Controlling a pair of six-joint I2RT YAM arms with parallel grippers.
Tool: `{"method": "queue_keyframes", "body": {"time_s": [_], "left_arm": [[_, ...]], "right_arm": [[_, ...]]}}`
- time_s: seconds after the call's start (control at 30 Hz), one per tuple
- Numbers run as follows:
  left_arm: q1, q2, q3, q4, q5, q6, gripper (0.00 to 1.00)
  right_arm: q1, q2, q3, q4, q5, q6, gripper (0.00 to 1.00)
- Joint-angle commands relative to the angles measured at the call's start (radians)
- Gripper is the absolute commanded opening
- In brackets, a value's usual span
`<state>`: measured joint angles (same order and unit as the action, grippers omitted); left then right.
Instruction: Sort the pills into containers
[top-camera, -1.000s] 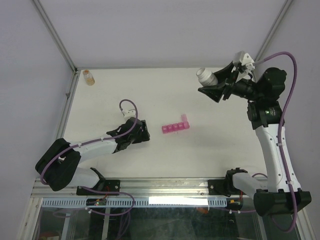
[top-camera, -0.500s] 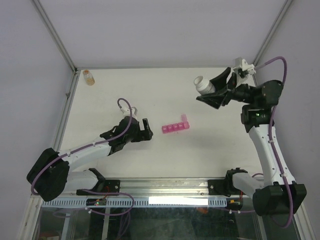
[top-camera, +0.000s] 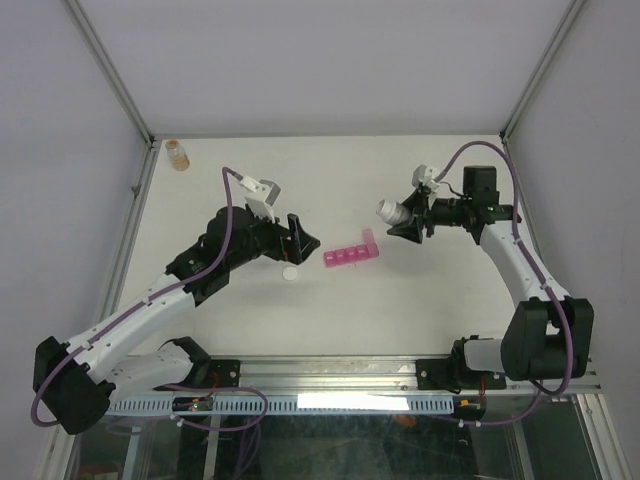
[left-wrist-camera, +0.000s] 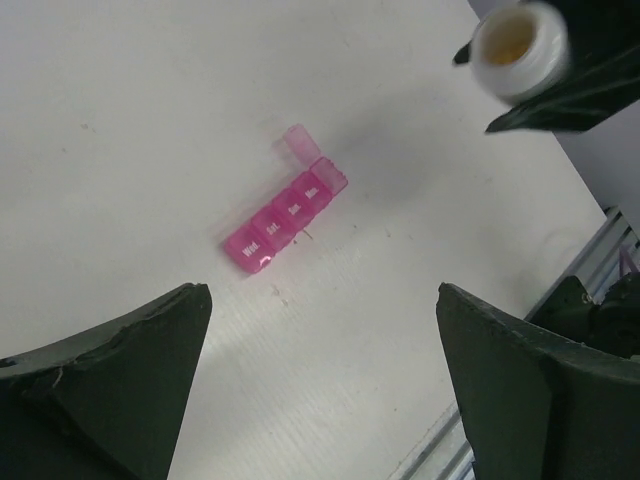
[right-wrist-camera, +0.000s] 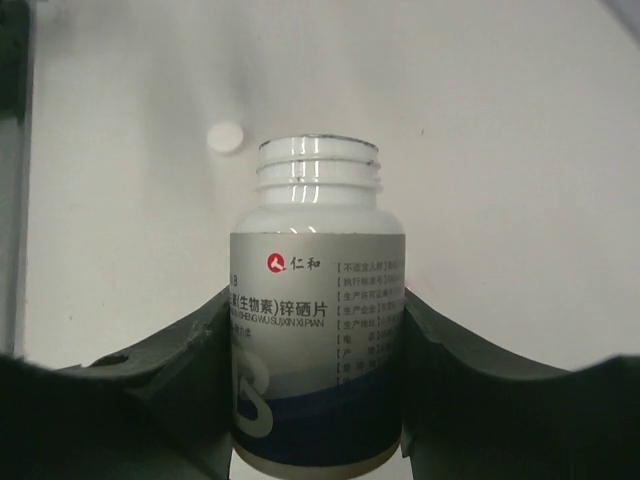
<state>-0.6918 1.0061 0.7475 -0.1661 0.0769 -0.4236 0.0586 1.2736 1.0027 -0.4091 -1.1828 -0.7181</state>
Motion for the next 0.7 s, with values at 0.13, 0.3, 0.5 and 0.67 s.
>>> {"method": "queue_keyframes", "body": {"time_s": [0.13,0.3,0.5,0.67], "left_arm": [[0.009,-0.007,0.189,-0.251,-0.044,0.232,0.99],[0.010,-0.028,0.120,-0.274,-0.151,0.307,0.99],[0.025,-0.056,0.055,-0.258,-0.142,0.321,0.99],[0.035,-0.079,0.049,-0.254,-0.122,0.319,0.99]], "right_arm": [[0.024,0.113,-0.036,-0.255,0.138,-0.480,0.00],[0.061,0.170,-0.052,-0.230,0.252,-0.487,0.00],[0.078,0.231,-0.038,-0.233,0.301,-0.491,0.00],[0.097,0.264,-0.031,-0.231,0.357,-0.490,0.00]]}}
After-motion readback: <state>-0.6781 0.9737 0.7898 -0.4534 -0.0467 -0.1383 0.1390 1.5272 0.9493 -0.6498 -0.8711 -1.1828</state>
